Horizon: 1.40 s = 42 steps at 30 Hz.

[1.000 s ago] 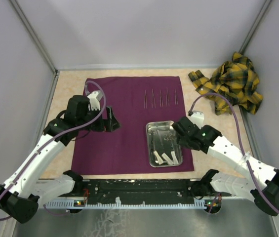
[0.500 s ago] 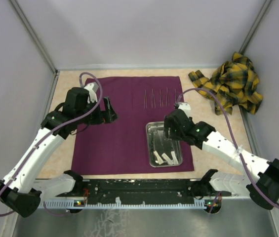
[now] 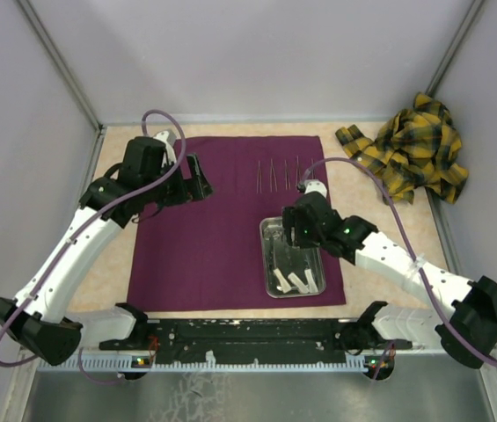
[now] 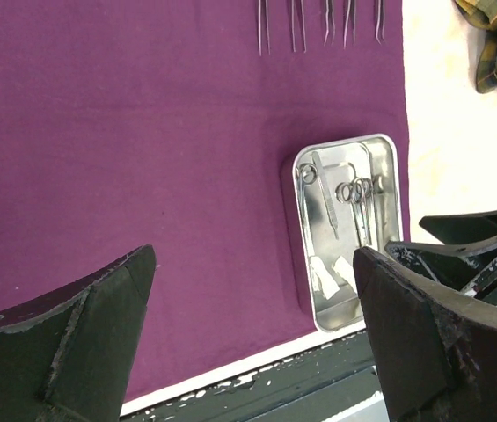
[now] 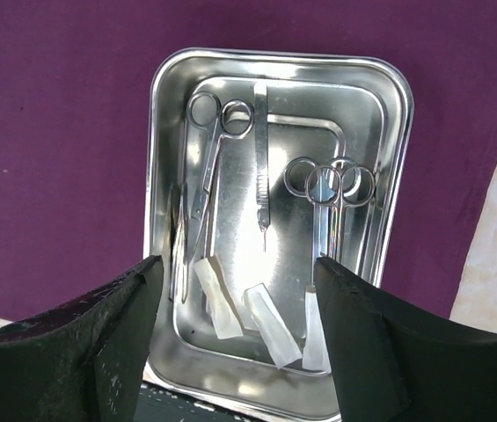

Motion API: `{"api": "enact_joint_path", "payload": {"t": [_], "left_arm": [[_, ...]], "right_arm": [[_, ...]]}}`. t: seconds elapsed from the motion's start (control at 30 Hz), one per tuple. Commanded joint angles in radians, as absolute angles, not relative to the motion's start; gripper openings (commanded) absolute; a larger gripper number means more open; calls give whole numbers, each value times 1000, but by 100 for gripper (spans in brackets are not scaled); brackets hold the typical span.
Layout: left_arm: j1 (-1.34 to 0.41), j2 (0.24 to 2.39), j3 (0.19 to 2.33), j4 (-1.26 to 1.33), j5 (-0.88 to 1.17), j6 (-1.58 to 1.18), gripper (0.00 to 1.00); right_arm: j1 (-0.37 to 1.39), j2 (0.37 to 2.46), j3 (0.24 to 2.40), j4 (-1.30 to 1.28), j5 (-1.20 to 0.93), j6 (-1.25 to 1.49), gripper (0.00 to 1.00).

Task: Open and lay out the surgical kit
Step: Move the surgical kit at the center of the board, then pick up the medical item from the container.

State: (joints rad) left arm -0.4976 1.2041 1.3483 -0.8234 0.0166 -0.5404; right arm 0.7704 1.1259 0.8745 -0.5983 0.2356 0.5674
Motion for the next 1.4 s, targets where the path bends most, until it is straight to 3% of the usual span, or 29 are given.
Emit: {"api": "enact_joint_path", "payload": {"t": [0.0,0.47,0.67,0.87,1.03,1.37], "left_arm": [[-500,1213,1383,-825,-24,-556,100],[-499,1432,1455,-686,100,-520,100],[-501,1371,1370,-656,136,-519,100],[-500,1265,1255,-629,188,-479,100],[-501,1203,1165,-613,276,-441,100],[-500,1115,1055,-581,335,-368,100]], "right_arm": [[773,1115,868,-551,195,517,70],[767,1066,880,-617,183,489,66],[766,1064,853,-611,175,481,62],[767,1135,848,-597,172,459,52],[766,1212,893,-604,199,500,31],[756,1394,1043,-665,264,541,17]]}}
